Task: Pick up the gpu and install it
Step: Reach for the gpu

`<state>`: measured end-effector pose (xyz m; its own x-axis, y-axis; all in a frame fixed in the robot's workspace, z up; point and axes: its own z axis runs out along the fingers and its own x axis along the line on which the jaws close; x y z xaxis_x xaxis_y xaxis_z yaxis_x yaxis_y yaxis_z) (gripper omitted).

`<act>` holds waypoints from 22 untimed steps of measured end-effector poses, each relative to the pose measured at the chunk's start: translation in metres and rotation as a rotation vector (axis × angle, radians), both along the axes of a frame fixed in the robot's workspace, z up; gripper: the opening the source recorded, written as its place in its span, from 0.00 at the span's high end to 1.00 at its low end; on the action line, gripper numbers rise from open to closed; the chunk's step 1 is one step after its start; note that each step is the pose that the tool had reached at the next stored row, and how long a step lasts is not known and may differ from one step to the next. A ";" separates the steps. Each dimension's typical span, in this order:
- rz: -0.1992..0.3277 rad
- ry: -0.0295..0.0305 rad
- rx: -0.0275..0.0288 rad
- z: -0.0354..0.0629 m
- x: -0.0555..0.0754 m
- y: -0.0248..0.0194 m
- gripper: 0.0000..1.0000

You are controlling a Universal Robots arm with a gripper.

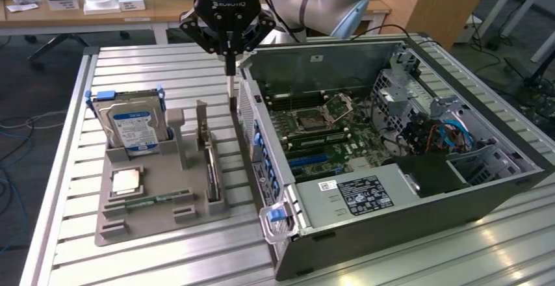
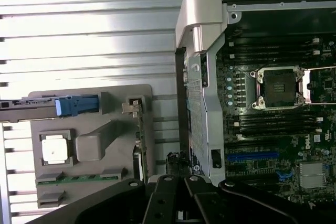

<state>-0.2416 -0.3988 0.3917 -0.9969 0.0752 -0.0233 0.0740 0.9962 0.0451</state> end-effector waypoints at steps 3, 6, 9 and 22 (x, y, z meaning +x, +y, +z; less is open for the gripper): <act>0.000 0.0000 0.0000 0.0000 0.000 0.0000 0.89; 0.000 0.0000 0.0000 0.0000 0.000 0.0000 0.89; 0.000 0.0000 -0.0001 0.0000 -0.001 0.0000 0.89; 0.000 -0.0001 0.0000 0.0000 -0.004 0.0000 0.89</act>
